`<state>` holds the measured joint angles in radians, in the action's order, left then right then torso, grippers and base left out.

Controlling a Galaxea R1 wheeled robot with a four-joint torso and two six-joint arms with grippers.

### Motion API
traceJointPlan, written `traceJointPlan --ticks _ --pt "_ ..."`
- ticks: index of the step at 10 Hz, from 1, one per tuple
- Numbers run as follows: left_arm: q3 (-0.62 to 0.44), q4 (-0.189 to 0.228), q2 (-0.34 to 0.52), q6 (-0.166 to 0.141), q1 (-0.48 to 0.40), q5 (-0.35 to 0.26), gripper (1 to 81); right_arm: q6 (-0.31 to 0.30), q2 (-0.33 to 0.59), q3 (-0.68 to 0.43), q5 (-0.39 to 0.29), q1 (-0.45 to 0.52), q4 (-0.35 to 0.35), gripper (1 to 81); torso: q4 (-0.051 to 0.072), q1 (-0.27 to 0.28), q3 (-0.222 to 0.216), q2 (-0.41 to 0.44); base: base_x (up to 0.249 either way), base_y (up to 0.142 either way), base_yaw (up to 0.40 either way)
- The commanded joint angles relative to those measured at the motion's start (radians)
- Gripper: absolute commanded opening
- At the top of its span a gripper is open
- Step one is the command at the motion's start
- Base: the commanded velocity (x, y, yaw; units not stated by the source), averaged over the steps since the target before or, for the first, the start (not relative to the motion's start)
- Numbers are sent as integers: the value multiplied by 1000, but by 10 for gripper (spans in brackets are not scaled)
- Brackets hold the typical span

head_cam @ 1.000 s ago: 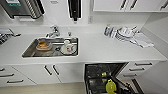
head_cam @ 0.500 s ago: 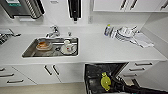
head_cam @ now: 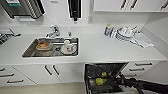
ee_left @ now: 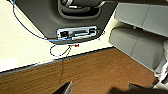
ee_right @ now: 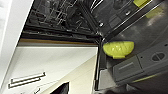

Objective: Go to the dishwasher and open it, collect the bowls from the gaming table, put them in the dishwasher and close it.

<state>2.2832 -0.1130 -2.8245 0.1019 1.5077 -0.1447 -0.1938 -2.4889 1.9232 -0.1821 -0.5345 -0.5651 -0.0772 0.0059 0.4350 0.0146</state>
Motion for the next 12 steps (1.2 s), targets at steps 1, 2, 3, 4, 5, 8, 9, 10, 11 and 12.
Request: traceJointPlan --ticks 1,2,3,4,5,8,9,10,11,12 --pt "39 1 -27 4 18 -90 811 -15 125 -15 -191 126 -4 811 0 0 0 0 0 0 0" --pt "76 -5 -49 2 16 -88 811 -6 176 -39 -276 119 13 811 0 0 0 0 0 0 0" --pt "107 -10 -64 -1 10 -88 811 -6 218 -58 -338 98 19 811 0 0 0 0 0 0 0" --pt "148 -11 -86 -2 1 -88 811 -4 281 -92 -382 45 30 811 0 0 0 0 0 0 0" --pt "168 -11 -96 -4 -4 -88 811 -3 315 -109 -385 3 59 811 0 0 0 0 0 0 0" --pt "177 -11 -93 -7 -19 -88 811 19 375 -110 -390 -150 140 811 0 0 0 0 0 0 0" --pt "176 -11 -95 -7 -19 -88 811 42 375 -99 -390 -200 159 811 0 64 0 100 0 0 0" --pt "176 -10 -100 -5 -20 -87 811 62 374 -86 -384 -246 163 811 0 66 0 103 0 0 0" --pt "176 -11 -103 -5 -23 -87 811 80 371 -81 -373 -296 165 811 0 74 0 116 0 0 0" --pt "177 -11 -100 -7 -25 -87 811 89 361 -65 -363 -338 163 811 0 91 0 144 0 0 0"
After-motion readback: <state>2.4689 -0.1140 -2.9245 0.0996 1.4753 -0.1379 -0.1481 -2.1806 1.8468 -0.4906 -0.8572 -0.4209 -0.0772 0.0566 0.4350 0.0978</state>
